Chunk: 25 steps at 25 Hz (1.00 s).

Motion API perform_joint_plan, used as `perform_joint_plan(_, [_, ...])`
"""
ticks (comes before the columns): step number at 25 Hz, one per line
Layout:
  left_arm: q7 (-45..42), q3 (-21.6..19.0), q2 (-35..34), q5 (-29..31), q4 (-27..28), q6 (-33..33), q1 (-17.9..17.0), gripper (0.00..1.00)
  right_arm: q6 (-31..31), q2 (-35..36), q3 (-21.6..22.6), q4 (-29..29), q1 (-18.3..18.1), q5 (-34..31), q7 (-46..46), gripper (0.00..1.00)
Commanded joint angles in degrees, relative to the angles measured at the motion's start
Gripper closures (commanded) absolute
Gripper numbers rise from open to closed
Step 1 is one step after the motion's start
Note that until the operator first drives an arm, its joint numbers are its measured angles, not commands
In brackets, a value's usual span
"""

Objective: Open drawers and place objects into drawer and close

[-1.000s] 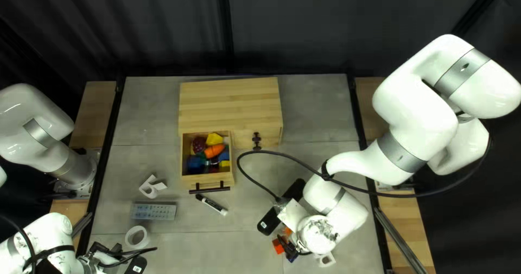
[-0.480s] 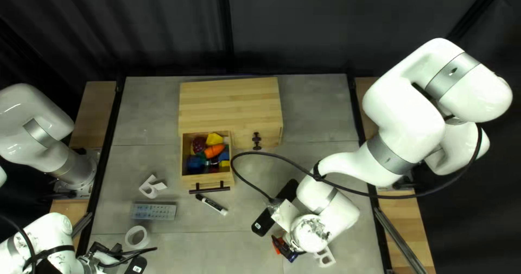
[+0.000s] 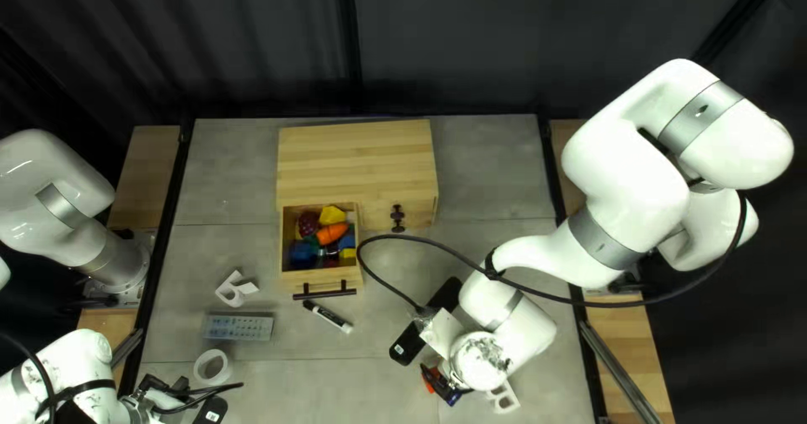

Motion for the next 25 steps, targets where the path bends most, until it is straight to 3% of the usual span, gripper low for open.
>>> perform_joint_plan(1, [0.00, 0.00, 0.00, 0.00, 0.00, 0.00, 0.00, 0.00, 1.06, -0.79, 0.14, 0.10, 0.05, 0.30, -0.16, 0.13])
perform_joint_plan(9, [0.00, 0.00, 0.00, 0.00, 0.00, 0.00, 0.00, 0.00, 1.26, -0.47, 0.11, 0.51, 0.08, 0.29, 0.09, 0.14])
perform_joint_plan(15, [0.00, 0.00, 0.00, 0.00, 0.00, 0.00, 0.00, 0.00, 1.23, -0.30, 0.02, 0.65, 0.02, 0.30, 0.18, 0.29])
perform_joint_plan(19, [0.00, 0.00, 0.00, 0.00, 0.00, 0.00, 0.00, 0.00, 1.15, -0.36, -0.05, 0.52, -0.02, 0.26, 0.33, 0.44])
perform_joint_plan(21, [0.00, 0.00, 0.00, 0.00, 0.00, 0.00, 0.00, 0.00, 1.03, -0.25, -0.09, 0.51, -0.03, 0.19, 0.41, 0.81])
perform_joint_plan(22, [0.00, 0.00, 0.00, 0.00, 0.00, 0.00, 0.00, 0.00, 0.98, -0.21, -0.10, 0.48, -0.02, 0.16, 0.47, 0.81])
perform_joint_plan(23, [0.00, 0.00, 0.00, 0.00, 0.00, 0.00, 0.00, 0.00, 0.97, -0.20, -0.10, 0.46, -0.01, 0.14, 0.52, 0.92])
perform_joint_plan(25, [0.00, 0.00, 0.00, 0.00, 0.00, 0.00, 0.00, 0.00, 0.93, -0.22, -0.08, 0.39, 0.03, 0.10, 0.63, 0.93])
